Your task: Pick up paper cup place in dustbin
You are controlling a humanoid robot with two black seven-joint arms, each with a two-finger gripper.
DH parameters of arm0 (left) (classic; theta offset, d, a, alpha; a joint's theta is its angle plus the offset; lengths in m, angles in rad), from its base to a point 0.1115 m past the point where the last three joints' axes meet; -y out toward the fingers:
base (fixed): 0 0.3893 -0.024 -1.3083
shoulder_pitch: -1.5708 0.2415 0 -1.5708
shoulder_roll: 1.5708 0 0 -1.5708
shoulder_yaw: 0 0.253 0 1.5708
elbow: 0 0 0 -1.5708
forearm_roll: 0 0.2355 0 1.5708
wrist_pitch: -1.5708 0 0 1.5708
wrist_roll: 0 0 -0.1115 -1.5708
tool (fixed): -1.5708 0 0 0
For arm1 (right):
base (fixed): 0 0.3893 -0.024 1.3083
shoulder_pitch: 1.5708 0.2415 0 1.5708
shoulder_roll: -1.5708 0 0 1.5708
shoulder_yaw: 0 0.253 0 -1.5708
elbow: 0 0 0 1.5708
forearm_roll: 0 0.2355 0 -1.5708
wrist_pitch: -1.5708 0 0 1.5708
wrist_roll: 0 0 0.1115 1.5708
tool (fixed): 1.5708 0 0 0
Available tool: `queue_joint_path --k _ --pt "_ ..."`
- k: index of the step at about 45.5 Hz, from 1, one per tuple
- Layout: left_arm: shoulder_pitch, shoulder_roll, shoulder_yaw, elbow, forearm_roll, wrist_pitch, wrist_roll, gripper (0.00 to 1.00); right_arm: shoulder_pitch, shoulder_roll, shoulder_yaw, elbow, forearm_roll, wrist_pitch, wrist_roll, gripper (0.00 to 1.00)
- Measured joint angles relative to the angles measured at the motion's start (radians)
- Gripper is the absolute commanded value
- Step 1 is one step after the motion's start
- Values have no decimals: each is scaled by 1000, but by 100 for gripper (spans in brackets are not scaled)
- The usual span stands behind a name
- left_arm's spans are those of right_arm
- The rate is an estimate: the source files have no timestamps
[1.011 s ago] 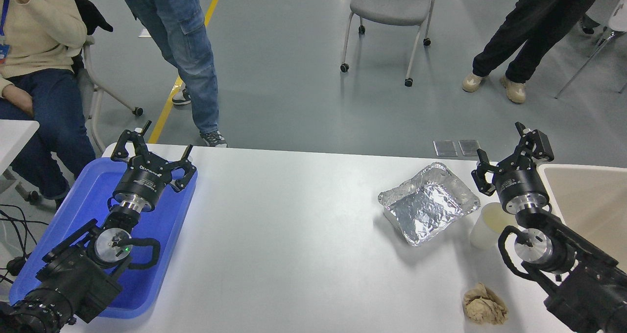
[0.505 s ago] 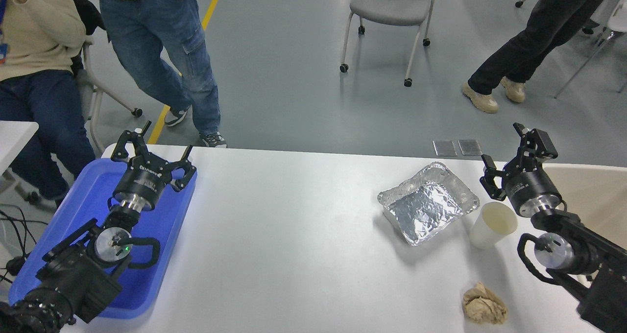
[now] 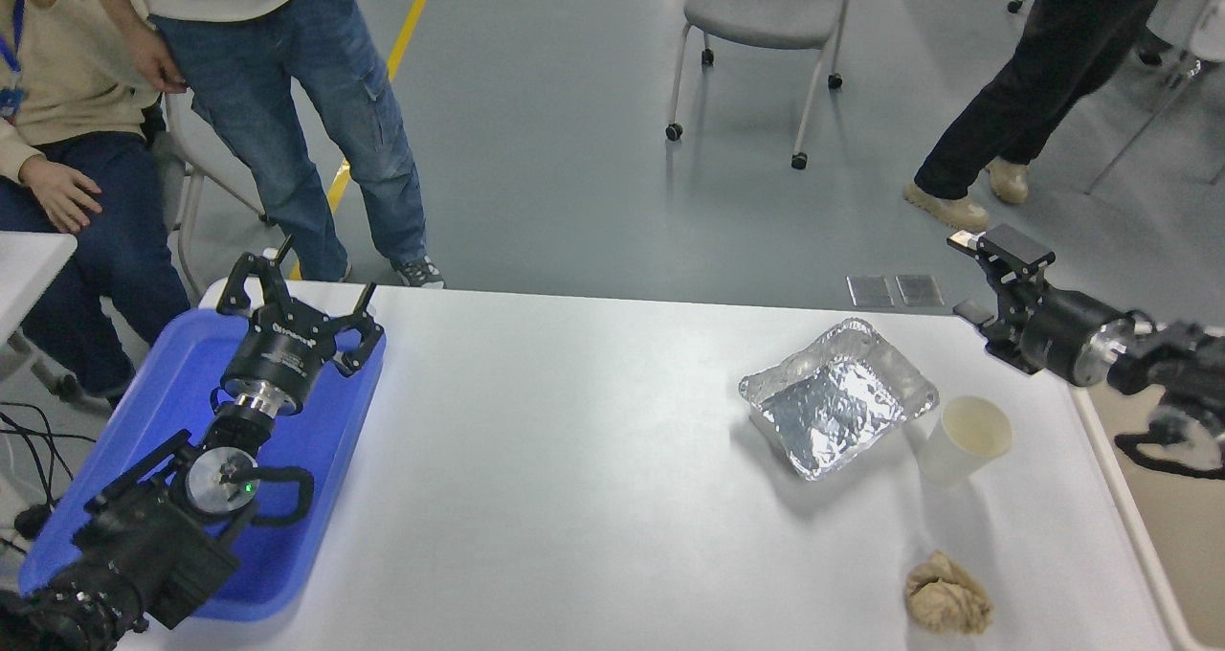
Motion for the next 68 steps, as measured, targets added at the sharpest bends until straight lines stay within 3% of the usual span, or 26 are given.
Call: queue_joint_path --k 13,25,46,57,68 --pt "0 0 0 0 0 0 0 100 427 71 -546 162 -3 172 -3 100" --pt "0 0 0 0 0 0 0 100 677 210 -813 239 -64 388 -7 99" --pt "0 0 0 0 0 0 0 100 898 345 -888 324 -323 611 -51 99" --pt "0 0 0 0 0 0 0 100 1007 362 -895 372 -369 633 -101 99" --pt "0 0 0 0 0 0 0 100 1068 353 -892 384 -372 640 -119 99"
